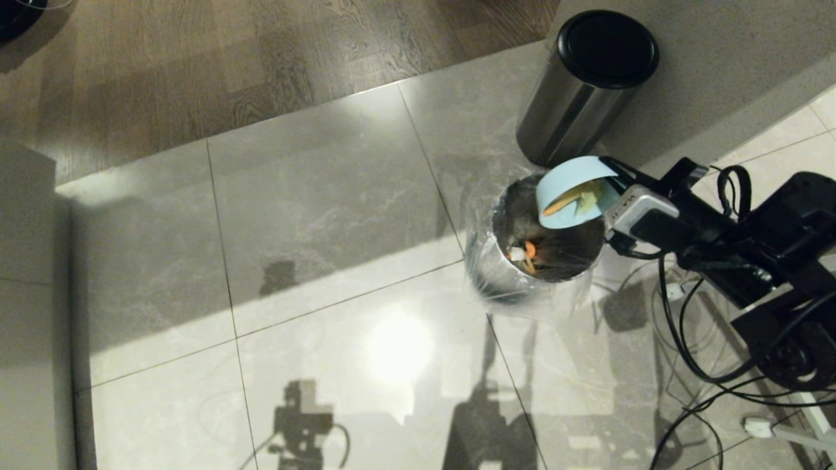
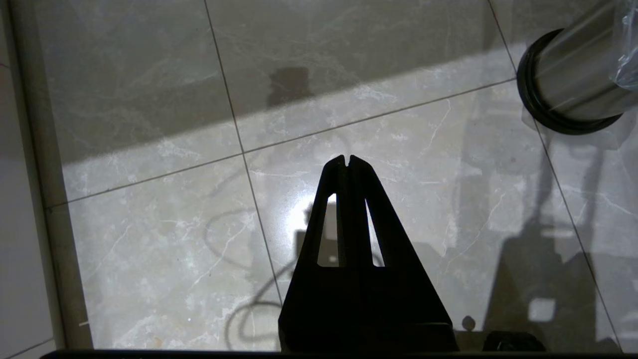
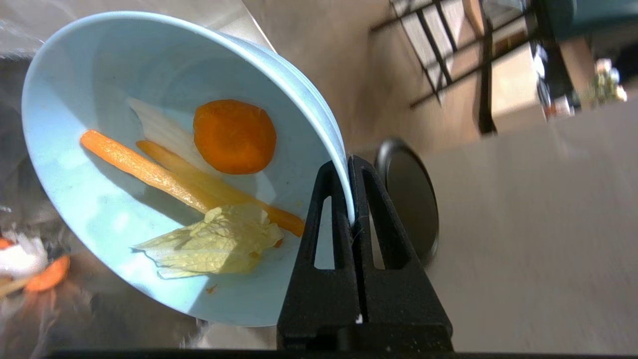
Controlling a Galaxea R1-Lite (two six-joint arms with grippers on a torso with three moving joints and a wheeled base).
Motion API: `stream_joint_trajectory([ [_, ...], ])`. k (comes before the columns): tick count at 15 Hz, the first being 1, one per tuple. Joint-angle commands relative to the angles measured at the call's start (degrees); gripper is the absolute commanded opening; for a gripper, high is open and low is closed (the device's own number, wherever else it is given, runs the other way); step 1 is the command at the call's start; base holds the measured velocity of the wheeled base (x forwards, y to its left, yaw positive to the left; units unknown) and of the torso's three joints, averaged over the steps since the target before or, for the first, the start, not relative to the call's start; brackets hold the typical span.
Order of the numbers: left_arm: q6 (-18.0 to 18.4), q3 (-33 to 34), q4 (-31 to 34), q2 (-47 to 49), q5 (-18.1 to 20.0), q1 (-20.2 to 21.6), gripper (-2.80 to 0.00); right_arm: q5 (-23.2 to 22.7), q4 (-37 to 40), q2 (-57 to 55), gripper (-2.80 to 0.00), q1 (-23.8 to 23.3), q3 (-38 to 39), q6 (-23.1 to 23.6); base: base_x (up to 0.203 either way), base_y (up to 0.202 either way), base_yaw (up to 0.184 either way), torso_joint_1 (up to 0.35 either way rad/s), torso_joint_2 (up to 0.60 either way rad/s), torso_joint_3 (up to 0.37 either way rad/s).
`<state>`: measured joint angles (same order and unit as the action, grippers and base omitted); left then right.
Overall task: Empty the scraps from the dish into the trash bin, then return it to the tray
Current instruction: Pour the leftover food from the bowl into the trash can
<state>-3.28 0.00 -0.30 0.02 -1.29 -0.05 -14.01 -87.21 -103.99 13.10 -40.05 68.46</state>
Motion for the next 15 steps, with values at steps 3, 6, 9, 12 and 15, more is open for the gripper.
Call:
stream_joint_trajectory([
  [3, -0.06, 0.00, -0.05, 0.06, -0.03, 0.04, -2.80, -8.74, -2.74, -2.89, -2.80, -1.87, -4.14, 0.43, 0.000, 0.000, 0.000, 0.000, 0.00, 0.000],
  [6, -0.06, 0.00, -0.05, 0.06, -0.03, -0.03, -2.80, -9.96, -2.74, -3.50, -2.80, -3.58, -5.07, 0.12, 0.000, 0.000, 0.000, 0.000, 0.00, 0.000],
  [9, -0.06, 0.00, -0.05, 0.03, -0.03, 0.05, -2.80, -11.12, -2.74, -3.90, -2.80, -4.88, -5.11, 0.28, 0.000, 0.000, 0.000, 0.000, 0.00, 0.000],
  [12, -0.06, 0.00, -0.05, 0.00, -0.03, -0.01, -2.80, -14.74, -2.74, -4.03, -2.80, -7.10, -5.59, 1.76, 0.000, 0.000, 0.000, 0.000, 0.00, 0.000],
  [15, -0.06, 0.00, -0.05, 0.06, -0.03, -0.04, -2.80, -16.13, -2.74, -4.31, -2.80, -7.56, -8.11, 5.91, 0.000, 0.000, 0.000, 0.000, 0.00, 0.000],
])
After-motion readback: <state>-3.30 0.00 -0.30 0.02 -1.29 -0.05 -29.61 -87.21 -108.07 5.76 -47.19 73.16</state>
